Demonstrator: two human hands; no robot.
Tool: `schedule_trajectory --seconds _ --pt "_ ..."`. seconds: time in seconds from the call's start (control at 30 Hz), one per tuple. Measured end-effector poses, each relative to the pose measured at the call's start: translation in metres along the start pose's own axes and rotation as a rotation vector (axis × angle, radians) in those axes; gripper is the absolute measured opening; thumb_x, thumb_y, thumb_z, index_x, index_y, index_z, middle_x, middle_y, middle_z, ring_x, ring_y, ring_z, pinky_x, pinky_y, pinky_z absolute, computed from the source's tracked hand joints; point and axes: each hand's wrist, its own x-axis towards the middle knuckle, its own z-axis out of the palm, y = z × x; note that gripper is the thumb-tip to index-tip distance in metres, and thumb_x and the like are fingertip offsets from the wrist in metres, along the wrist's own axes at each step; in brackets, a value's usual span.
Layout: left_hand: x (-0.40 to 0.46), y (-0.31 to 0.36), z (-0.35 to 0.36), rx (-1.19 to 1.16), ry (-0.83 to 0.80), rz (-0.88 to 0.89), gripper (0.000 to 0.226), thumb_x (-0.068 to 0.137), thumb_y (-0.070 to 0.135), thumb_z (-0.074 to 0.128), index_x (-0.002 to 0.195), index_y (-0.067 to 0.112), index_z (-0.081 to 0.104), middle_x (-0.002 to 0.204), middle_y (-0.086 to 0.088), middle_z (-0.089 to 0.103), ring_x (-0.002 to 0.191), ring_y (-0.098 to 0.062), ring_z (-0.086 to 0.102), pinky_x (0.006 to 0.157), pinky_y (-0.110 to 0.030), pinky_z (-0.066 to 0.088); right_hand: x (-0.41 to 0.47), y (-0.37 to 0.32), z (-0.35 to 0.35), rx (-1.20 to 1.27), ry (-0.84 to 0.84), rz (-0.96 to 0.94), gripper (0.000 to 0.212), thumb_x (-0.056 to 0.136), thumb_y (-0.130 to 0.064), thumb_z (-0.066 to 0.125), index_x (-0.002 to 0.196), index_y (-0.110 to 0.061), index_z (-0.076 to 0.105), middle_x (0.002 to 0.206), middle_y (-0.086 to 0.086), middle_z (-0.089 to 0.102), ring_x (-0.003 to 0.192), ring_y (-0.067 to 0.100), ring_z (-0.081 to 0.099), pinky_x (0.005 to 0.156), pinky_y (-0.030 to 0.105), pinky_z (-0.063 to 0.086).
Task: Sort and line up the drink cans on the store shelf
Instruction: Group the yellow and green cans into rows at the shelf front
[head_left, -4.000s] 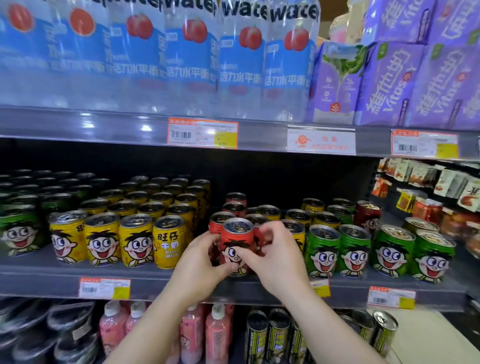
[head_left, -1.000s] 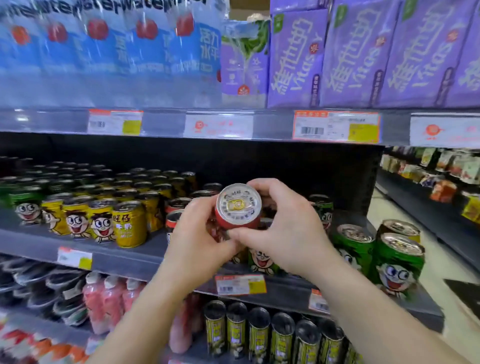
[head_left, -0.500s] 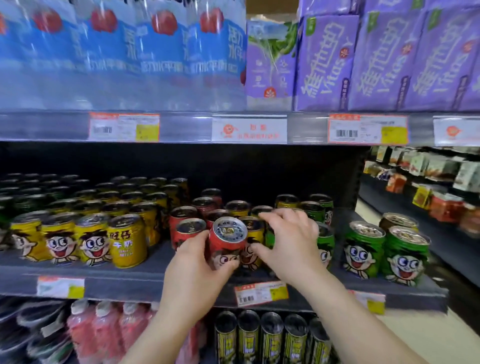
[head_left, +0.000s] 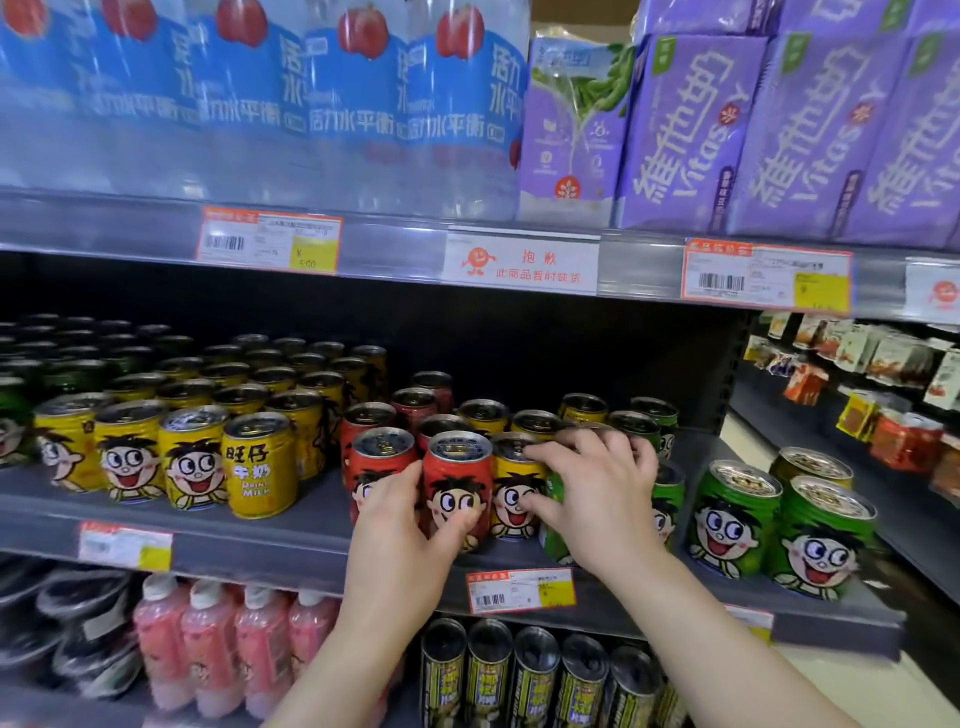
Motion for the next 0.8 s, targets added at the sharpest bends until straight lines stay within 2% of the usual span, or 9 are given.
schedule_trajectory --seconds 0.17,0.37,0.43,0.53,0.63,0.67,0.73,0.8 --pt "-0.004 0.005 0.003 0.023 0.008 0.000 0.053 0.080 0.044 0.068 0.127 0.024 0.053 0.109 0.011 0.057 0.106 -0.010 0.055 0.090 -0.039 0.051 0.002 0.008 -0.007 0.048 -0.078 -0.017 0.047 0.070 -0.054 0.072 0.115 -0.041 0.063 0.111 -0.008 0.063 0.110 0.025 0.048 0.098 0.041 0.013" --pt "-0.001 0.009 0.010 0.125 -0.041 -0.045 0.062 0.083 0.033 0.069 0.136 0.011 0.047 0.120 -0.005 0.060 0.112 -0.023 0.055 0.093 -0.042 0.049 0.000 0.020 -0.011 0.132 -0.098 -0.051 0.050 0.072 -0.054 0.069 0.120 -0.040 0.061 0.114 -0.010 0.062 0.111 0.022 0.046 0.093 0.039 0.024" --pt "-0.005 0.012 0.010 0.120 -0.003 -0.063 0.064 0.079 0.028 0.073 0.135 0.009 0.049 0.122 -0.008 0.059 0.113 -0.024 0.055 0.095 -0.042 0.048 -0.003 0.022 -0.013 0.168 -0.087 -0.056 0.054 0.073 -0.054 0.069 0.123 -0.037 0.059 0.116 -0.010 0.061 0.112 0.021 0.046 0.094 0.038 0.025" --pt "-0.015 0.023 0.011 0.111 0.077 0.052 0.060 0.072 0.019 0.080 0.126 0.007 0.057 0.114 -0.005 0.059 0.108 -0.014 0.051 0.092 -0.028 0.041 -0.017 0.030 -0.020 0.249 -0.041 -0.011 0.056 0.074 -0.058 0.066 0.125 -0.036 0.057 0.120 -0.012 0.057 0.116 0.015 0.043 0.096 0.032 0.020" --pt "-0.021 0.050 0.022 0.029 0.033 0.234 0.055 0.070 0.022 0.078 0.120 0.007 0.060 0.108 0.005 0.054 0.103 0.002 0.041 0.094 -0.005 0.030 -0.034 0.044 -0.031 0.242 0.002 0.042 0.052 0.076 -0.062 0.060 0.122 -0.038 0.057 0.119 -0.016 0.056 0.117 0.010 0.041 0.094 0.027 0.019" --pt "-0.021 0.059 0.028 -0.003 0.011 0.293 0.053 0.070 0.025 0.075 0.119 0.008 0.061 0.107 0.007 0.053 0.102 0.003 0.041 0.094 -0.003 0.028 -0.040 0.050 -0.037 0.240 0.026 0.075 0.050 0.076 -0.063 0.057 0.120 -0.038 0.058 0.117 -0.016 0.056 0.116 0.009 0.042 0.094 0.026 0.020" --pt "-0.022 0.078 0.044 -0.053 -0.045 0.373 0.052 0.073 0.031 0.073 0.119 0.011 0.061 0.108 0.010 0.053 0.103 0.001 0.044 0.095 -0.010 0.032 -0.052 0.070 -0.052 0.239 0.075 0.155 0.048 0.076 -0.064 0.051 0.116 -0.040 0.060 0.115 -0.019 0.057 0.114 0.007 0.043 0.094 0.027 0.024" --pt "-0.025 0.095 0.064 -0.066 -0.102 0.415 0.054 0.074 0.035 0.077 0.121 0.015 0.060 0.110 0.012 0.051 0.106 0.001 0.043 0.092 -0.015 0.035 -0.064 0.098 -0.069 0.229 0.127 0.223 0.043 0.077 -0.060 0.056 0.115 -0.040 0.059 0.113 -0.019 0.058 0.111 0.007 0.047 0.094 0.031 0.032"
